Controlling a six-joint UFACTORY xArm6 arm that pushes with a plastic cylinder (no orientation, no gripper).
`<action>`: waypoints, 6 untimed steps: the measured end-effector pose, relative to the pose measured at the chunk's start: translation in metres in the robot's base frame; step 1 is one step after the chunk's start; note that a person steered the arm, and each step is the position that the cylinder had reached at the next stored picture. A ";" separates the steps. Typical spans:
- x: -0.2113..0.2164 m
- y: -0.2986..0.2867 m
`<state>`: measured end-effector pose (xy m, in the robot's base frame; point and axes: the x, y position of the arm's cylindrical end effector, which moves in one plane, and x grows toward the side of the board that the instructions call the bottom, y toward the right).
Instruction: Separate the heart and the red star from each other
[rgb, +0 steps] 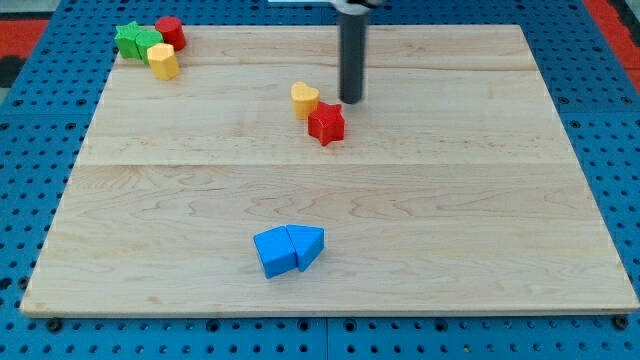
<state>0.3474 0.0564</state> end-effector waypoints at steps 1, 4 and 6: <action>0.017 -0.046; -0.007 -0.095; -0.076 -0.080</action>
<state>0.2713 -0.0238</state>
